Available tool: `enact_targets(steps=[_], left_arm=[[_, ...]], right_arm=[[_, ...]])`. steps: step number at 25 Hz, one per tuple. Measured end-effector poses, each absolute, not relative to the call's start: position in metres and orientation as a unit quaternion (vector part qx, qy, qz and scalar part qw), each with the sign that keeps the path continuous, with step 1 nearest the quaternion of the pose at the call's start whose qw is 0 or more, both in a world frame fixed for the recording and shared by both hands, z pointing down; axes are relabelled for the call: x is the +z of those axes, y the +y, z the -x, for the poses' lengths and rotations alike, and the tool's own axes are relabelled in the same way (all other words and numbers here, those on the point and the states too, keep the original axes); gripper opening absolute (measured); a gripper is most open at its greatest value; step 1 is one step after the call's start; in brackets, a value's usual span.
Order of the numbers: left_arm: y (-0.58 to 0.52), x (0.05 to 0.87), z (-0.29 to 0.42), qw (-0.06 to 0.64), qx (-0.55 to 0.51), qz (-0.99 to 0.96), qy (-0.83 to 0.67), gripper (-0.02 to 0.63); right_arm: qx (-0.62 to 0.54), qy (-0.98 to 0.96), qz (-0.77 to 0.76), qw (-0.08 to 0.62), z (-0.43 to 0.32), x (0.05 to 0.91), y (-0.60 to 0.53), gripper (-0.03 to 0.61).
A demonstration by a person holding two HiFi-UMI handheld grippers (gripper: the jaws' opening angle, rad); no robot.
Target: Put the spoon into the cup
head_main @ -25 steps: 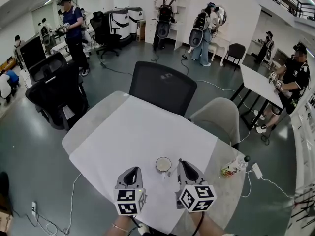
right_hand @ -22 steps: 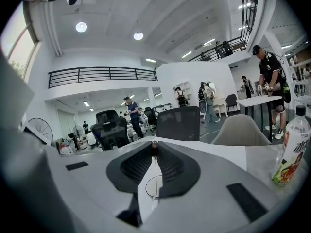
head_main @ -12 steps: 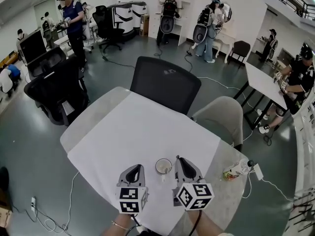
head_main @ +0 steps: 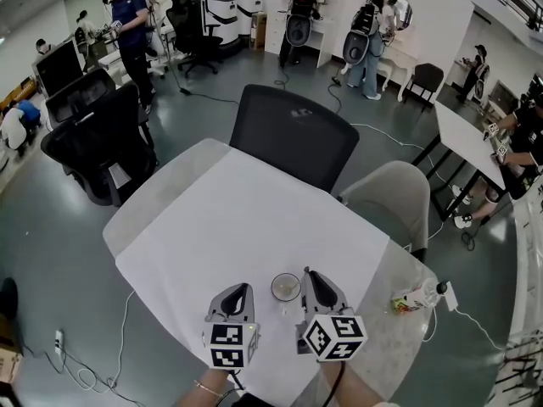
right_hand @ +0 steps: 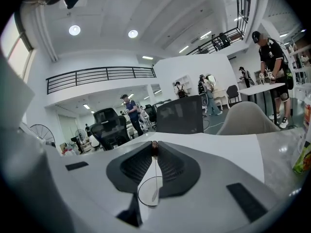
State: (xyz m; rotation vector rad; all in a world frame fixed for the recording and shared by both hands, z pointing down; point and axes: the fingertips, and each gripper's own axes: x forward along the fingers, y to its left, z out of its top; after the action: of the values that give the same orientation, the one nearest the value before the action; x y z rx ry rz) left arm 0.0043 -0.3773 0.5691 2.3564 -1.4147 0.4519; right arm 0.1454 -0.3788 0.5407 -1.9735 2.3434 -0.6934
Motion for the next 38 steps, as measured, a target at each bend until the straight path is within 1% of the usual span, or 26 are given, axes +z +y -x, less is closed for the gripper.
enact_targets(steps=[22, 38], left_arm=[[-0.370, 0.603, -0.001, 0.203, 0.179, -0.822, -0.501, 0.018], [-0.358, 0.604, 0.004, 0.207, 0.179, -0.820, -0.503, 0.018]], right_arm=[[-0.245, 0.755, 0.608, -0.001, -0.136, 0.578, -0.374, 0.057], [-0.268, 0.734, 0.623, -0.041, -0.140, 0.598, -0.362, 0.058]])
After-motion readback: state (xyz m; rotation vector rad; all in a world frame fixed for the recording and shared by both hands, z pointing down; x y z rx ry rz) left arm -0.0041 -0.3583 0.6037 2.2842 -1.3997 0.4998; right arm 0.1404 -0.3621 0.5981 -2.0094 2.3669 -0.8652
